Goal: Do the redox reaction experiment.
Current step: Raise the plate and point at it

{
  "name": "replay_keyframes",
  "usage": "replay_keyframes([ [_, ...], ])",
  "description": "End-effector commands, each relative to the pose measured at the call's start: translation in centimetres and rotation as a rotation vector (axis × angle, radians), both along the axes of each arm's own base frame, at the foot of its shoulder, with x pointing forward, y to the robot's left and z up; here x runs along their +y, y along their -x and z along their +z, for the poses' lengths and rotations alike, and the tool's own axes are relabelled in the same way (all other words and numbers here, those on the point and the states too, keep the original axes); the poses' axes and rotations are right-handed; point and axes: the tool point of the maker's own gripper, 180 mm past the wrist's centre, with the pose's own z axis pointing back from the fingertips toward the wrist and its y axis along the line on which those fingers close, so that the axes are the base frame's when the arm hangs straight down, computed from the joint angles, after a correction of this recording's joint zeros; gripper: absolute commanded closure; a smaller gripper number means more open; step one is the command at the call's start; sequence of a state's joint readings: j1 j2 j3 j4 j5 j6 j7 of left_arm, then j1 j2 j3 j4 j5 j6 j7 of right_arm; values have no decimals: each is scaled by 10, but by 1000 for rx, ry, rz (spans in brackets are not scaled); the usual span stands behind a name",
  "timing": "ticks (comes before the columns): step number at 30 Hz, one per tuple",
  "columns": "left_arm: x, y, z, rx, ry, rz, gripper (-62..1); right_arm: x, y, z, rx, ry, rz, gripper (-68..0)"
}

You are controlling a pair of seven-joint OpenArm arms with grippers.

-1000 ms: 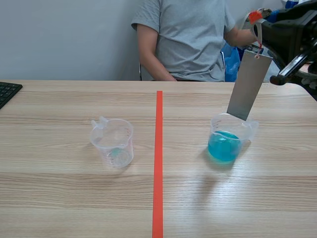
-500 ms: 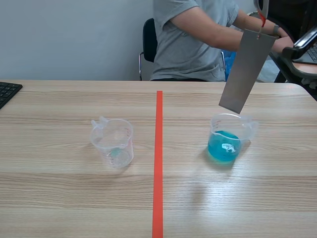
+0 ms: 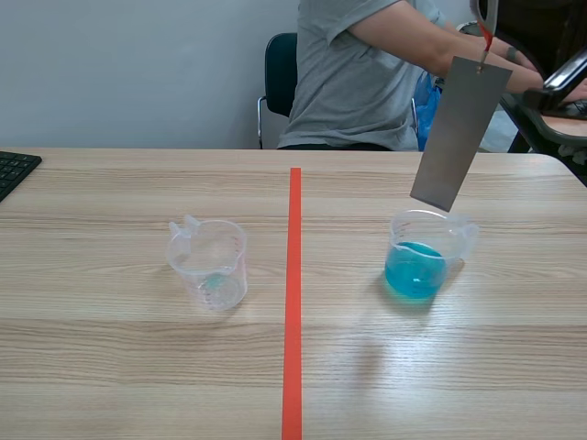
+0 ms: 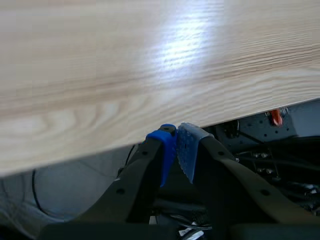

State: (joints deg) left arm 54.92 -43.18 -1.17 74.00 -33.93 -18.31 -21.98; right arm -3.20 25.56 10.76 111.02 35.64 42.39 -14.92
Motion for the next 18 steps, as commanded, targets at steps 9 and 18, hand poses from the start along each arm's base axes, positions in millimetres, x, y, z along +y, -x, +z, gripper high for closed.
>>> replay_keyframes([
  [9,-15,-90,52,-187,1,-287,-51,0,1,11,-34,-2,15,-15],
  [18,-51,-153,90,-340,14,-467,-51,0,1,11,-34,-2,15,-15],
])
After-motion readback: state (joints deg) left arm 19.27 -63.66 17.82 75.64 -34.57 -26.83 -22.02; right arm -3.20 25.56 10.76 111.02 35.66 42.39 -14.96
